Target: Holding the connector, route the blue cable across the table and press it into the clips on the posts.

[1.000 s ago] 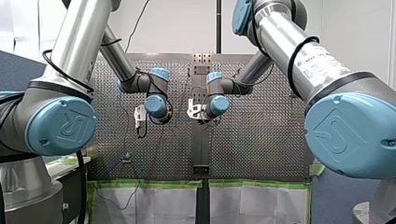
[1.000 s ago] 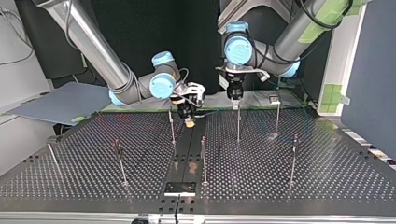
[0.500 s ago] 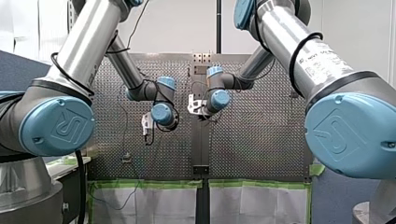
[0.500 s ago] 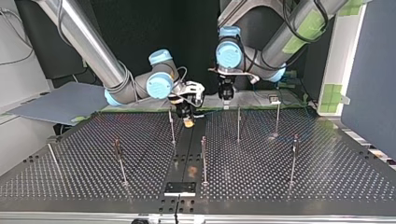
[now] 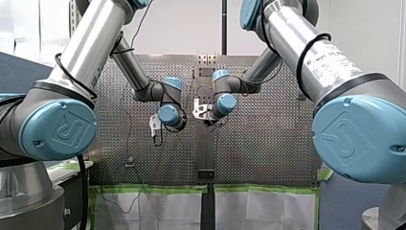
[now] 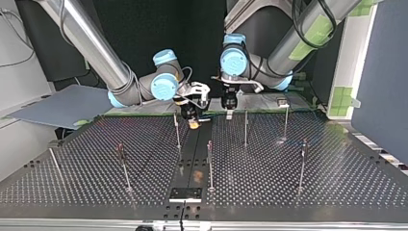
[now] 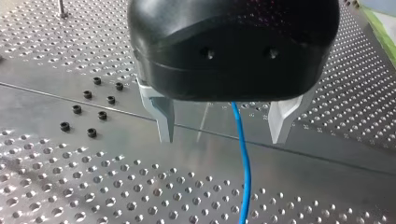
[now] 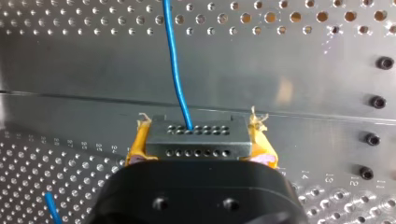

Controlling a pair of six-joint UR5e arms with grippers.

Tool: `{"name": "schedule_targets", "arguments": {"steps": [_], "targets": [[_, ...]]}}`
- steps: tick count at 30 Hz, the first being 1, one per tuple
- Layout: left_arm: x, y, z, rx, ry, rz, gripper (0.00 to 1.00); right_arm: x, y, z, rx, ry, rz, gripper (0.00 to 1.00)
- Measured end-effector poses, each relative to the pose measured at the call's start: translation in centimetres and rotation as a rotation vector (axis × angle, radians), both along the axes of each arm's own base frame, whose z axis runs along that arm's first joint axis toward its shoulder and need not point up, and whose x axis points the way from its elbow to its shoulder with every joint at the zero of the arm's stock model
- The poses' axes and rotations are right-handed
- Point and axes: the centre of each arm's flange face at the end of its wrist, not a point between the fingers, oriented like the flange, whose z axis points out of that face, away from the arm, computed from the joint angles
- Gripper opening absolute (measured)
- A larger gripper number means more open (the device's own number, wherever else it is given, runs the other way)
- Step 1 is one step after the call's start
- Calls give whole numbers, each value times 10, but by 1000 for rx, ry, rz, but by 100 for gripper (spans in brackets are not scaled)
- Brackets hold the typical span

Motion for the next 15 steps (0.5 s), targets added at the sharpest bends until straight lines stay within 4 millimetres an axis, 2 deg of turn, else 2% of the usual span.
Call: {"name": "schedule_targets", "arguments": {"steps": [15], "targets": [[35,-20,-29,-7,37,-7,100,1,1,0,3,-6,10,0]]}}
